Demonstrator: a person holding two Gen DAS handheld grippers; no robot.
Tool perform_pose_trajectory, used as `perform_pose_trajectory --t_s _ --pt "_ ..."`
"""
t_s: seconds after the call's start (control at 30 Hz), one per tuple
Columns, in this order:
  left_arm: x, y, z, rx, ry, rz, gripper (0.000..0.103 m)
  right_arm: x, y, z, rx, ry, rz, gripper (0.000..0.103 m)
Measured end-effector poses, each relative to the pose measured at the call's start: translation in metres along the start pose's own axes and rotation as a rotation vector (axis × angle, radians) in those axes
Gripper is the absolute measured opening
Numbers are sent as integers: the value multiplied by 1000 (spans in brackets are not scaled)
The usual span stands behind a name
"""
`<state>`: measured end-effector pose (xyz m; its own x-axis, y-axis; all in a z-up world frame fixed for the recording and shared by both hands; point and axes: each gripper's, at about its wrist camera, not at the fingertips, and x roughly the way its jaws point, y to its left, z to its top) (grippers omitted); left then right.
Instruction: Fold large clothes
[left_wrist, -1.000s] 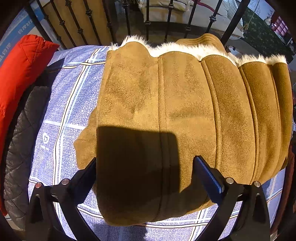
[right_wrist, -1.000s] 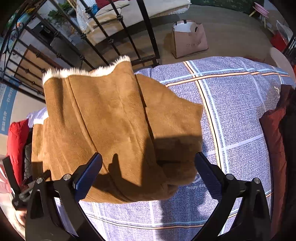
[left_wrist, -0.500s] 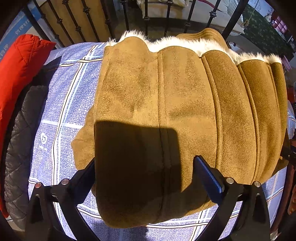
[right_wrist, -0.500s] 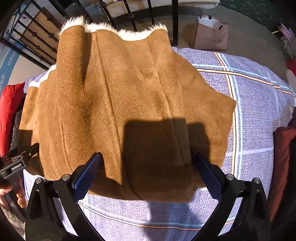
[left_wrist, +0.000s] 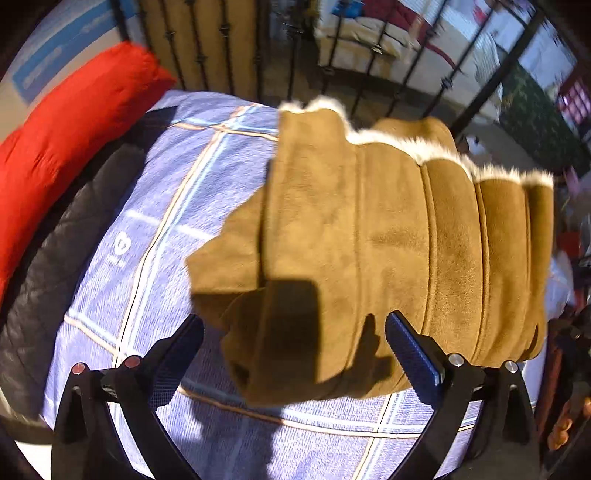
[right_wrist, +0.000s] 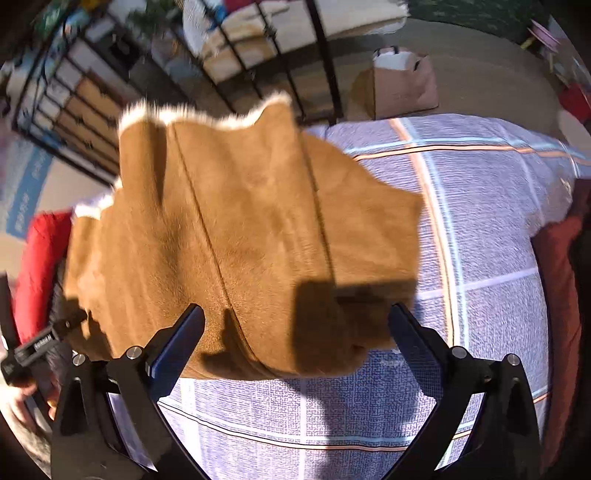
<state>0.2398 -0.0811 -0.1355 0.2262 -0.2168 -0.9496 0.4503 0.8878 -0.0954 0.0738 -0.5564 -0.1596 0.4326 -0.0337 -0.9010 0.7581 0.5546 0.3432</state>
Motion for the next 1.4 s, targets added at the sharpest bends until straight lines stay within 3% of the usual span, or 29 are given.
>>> perform_pose_trajectory --t_s 0.2,0.33,0.43,0.6,0.8,1.0,1.13,1.27,1.4 --pt "-4 54 -29 -209 30 -43 97 0 -67 -7 231 48 145 98" --pt "9 84 -48 -371 93 -167 96 14 -89 -18 398 97 292 98" --pt "15 92 -54 -438 104 -251 96 22 -98 -26 462 109 348 98" --pt "17 82 -52 -444 80 -349 96 35 -98 -28 483 136 395 98" --pt "40 63 -39 -414 88 -336 96 45 -86 -28 471 159 416 98" --pt "59 68 -14 -405 80 -398 98 56 -85 -20 483 156 443 98" --pt "67 77 -5 -480 103 -444 98 64 -94 -12 506 153 441 98" --pt "70 76 1 -564 113 -413 98 74 -93 1 468 159 419 98" --pt "72 71 3 -574 100 -380 98 89 -95 12 488 161 421 98"
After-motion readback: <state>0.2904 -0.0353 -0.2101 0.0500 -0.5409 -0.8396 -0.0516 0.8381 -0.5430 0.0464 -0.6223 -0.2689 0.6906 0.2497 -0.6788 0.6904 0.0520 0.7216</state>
